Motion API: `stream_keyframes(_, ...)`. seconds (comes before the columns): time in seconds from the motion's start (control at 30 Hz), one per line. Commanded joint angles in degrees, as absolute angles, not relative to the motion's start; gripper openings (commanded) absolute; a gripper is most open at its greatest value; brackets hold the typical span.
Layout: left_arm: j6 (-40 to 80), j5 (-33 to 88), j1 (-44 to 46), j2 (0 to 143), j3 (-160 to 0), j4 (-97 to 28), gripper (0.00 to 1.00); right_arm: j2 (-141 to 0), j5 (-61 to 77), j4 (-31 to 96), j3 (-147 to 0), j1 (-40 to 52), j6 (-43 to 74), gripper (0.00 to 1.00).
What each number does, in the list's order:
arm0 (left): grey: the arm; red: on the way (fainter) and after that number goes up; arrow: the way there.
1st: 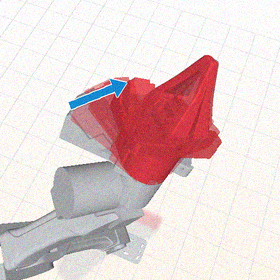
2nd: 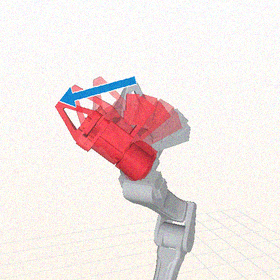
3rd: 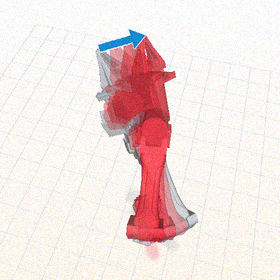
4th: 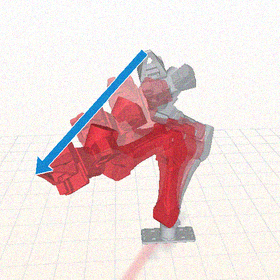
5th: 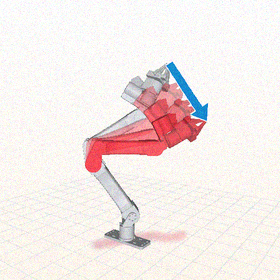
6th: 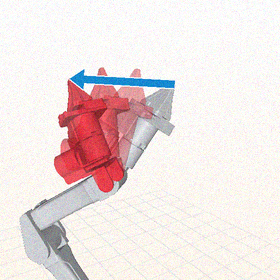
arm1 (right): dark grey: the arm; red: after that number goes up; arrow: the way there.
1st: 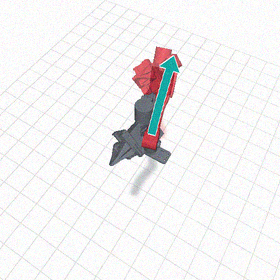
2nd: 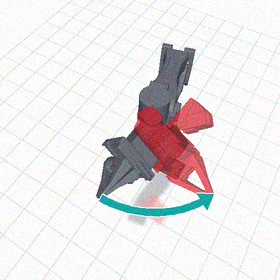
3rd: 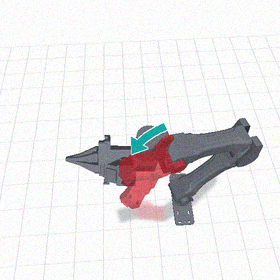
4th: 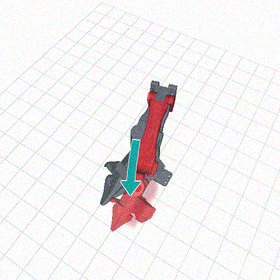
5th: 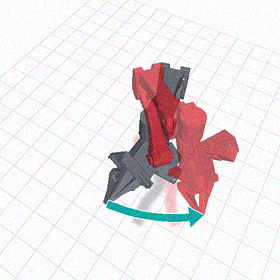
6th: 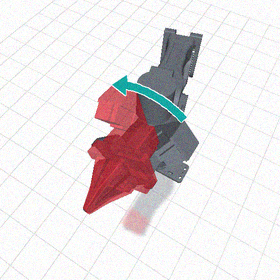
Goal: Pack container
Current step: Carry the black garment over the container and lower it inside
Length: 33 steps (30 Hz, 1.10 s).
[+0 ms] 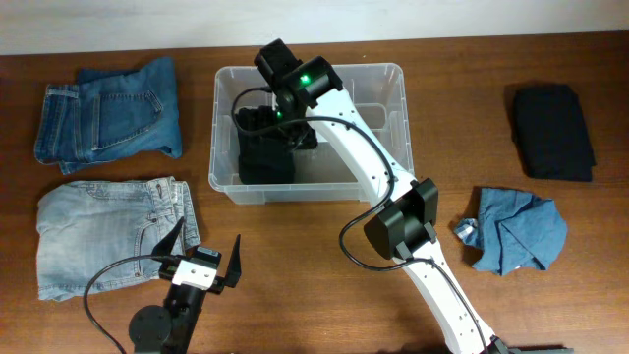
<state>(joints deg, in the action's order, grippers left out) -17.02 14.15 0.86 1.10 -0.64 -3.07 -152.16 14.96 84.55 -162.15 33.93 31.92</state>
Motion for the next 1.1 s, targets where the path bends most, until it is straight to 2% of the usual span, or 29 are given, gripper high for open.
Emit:
stream_keyframes(0.0, -17.65, 14.15, 0.58, 0.78, -0.54, -3.49, 0.99, -152.94, 9.08, 85.32, -162.76, 34.50, 30.55, 0.84)
stream_keyframes(0.13, -17.67, 14.15, 0.58, 0.78, -0.54, -3.49, 0.99, -152.70, 6.74, 84.60, -165.60, 34.41, 26.98, 0.84)
stream_keyframes(0.17, -17.65, 14.15, 0.58, 0.78, -0.54, -3.49, 0.99, -152.70, 6.39, 83.68, -165.60, 34.44, 24.97, 0.81)
stream_keyframes(0.2, -17.67, 14.15, 0.58, 0.78, -0.54, -3.49, 0.99, -152.73, 5.76, 83.09, -165.58, 34.41, 23.97, 0.76)
stream_keyframes(0.3, -17.65, 14.15, 0.58, 0.78, -0.54, -3.49, 0.99, -153.45, 3.81, 82.48, -165.27, 34.44, 24.01, 0.36)
stream_keyframes(0.37, -17.65, 14.15, 0.58, 0.78, -0.54, -3.49, 0.99, -154.10, 3.81, 82.21, -165.12, 34.46, 24.01, 0.23)
stream_keyframes(0.53, -17.65, 14.15, 0.58, 0.78, -0.54, -3.49, 0.99, -156.31, 3.88, 81.23, -164.99, 34.54, 24.01, 0.04)
stream_keyframes(1.07, -17.67, 14.15, 0.58, 0.78, -0.54, -3.49, 0.99, -158.71, 3.81, 77.93, -153.88, 35.29, 24.01, 0.04)
